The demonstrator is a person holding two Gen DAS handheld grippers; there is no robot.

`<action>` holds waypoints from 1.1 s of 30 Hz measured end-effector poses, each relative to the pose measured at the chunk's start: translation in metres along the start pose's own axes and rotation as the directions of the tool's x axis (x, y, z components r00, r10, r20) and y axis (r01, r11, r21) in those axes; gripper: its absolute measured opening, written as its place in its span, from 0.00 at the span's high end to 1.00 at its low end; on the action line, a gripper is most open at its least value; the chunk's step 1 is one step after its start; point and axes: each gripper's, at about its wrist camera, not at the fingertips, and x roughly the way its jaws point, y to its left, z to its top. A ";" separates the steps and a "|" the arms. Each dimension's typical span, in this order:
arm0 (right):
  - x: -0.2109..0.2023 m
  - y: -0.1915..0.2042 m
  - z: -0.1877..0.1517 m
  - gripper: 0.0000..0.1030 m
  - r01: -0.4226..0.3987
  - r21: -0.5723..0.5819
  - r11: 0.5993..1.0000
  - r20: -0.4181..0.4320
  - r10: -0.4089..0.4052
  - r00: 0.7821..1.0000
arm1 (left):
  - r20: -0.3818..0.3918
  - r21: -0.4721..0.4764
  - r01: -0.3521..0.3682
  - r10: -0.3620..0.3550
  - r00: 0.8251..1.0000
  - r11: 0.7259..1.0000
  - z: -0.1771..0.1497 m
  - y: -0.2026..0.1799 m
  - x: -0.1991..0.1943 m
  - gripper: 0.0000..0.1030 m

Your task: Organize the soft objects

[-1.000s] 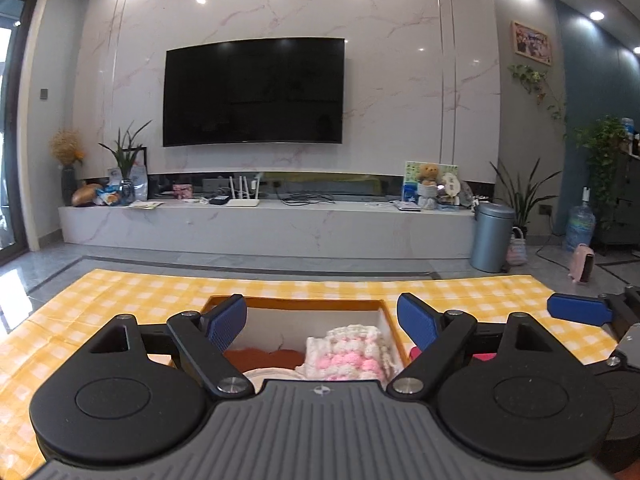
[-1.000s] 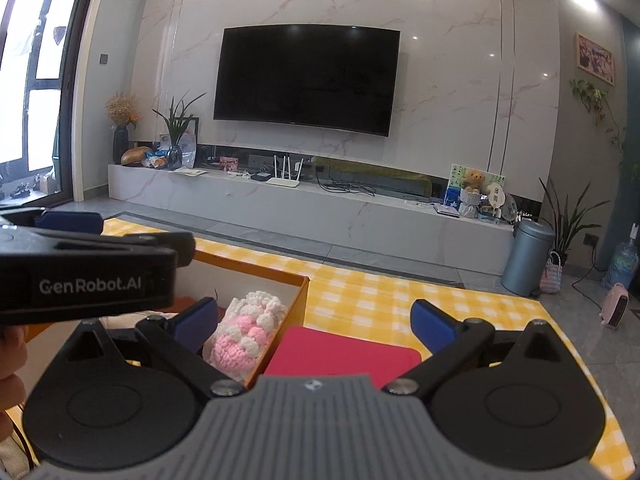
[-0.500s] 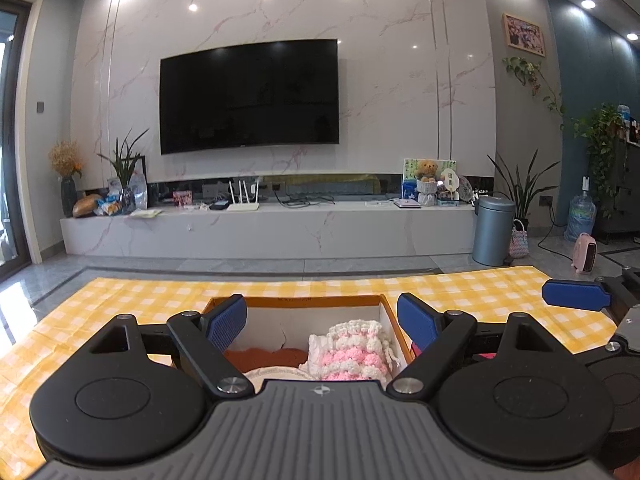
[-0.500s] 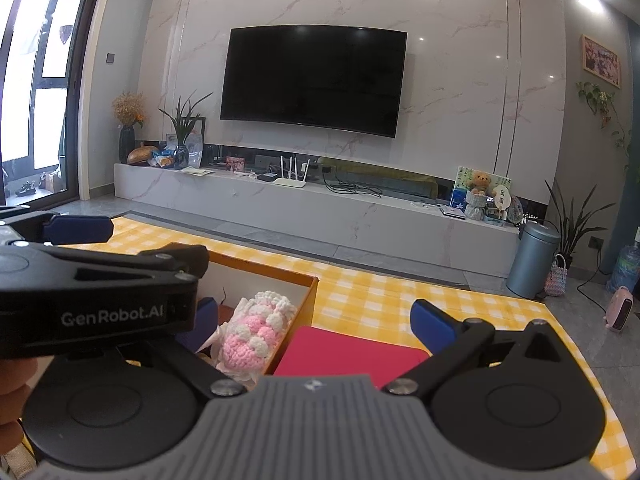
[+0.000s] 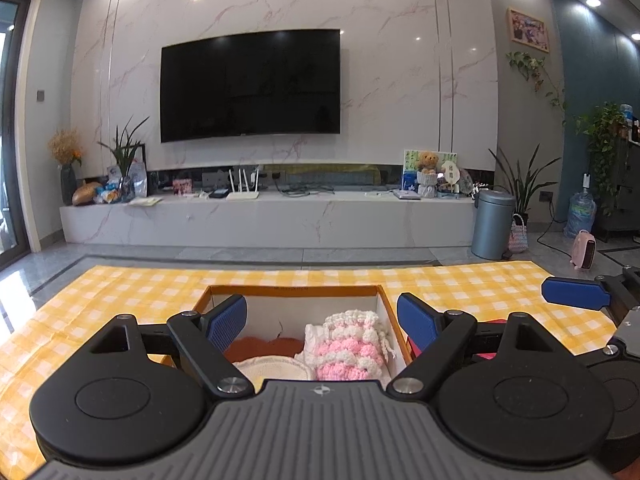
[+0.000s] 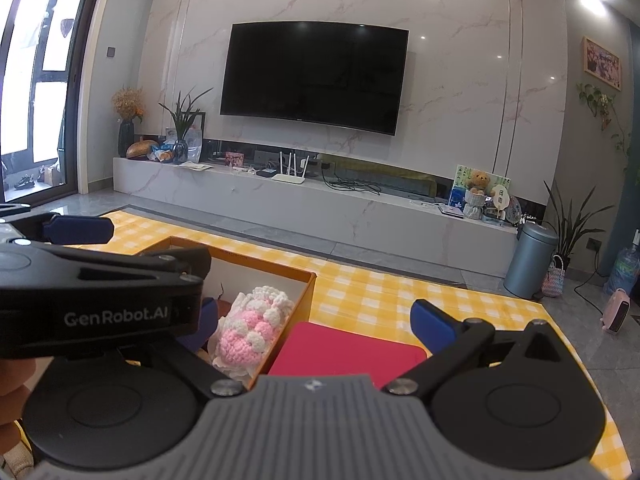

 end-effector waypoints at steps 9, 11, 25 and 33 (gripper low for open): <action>0.003 0.000 0.001 0.03 -0.003 0.000 1.000 -0.010 0.003 1.000 | 0.000 0.011 -0.007 0.007 1.000 1.000 -0.002 -0.003 0.000 0.03; 0.003 0.000 0.000 0.03 -0.003 0.001 1.000 -0.010 0.003 1.000 | 0.005 0.010 -0.006 0.006 1.000 1.000 -0.002 -0.004 -0.001 0.03; 0.004 0.001 -0.001 0.03 -0.002 -0.008 1.000 -0.016 0.001 1.000 | -0.001 0.003 -0.004 0.004 1.000 1.000 -0.003 -0.003 -0.002 0.03; 0.008 0.003 0.000 0.03 -0.004 -0.013 1.000 -0.028 0.004 1.000 | -0.014 0.002 -0.010 0.010 1.000 1.000 -0.004 -0.003 0.000 0.03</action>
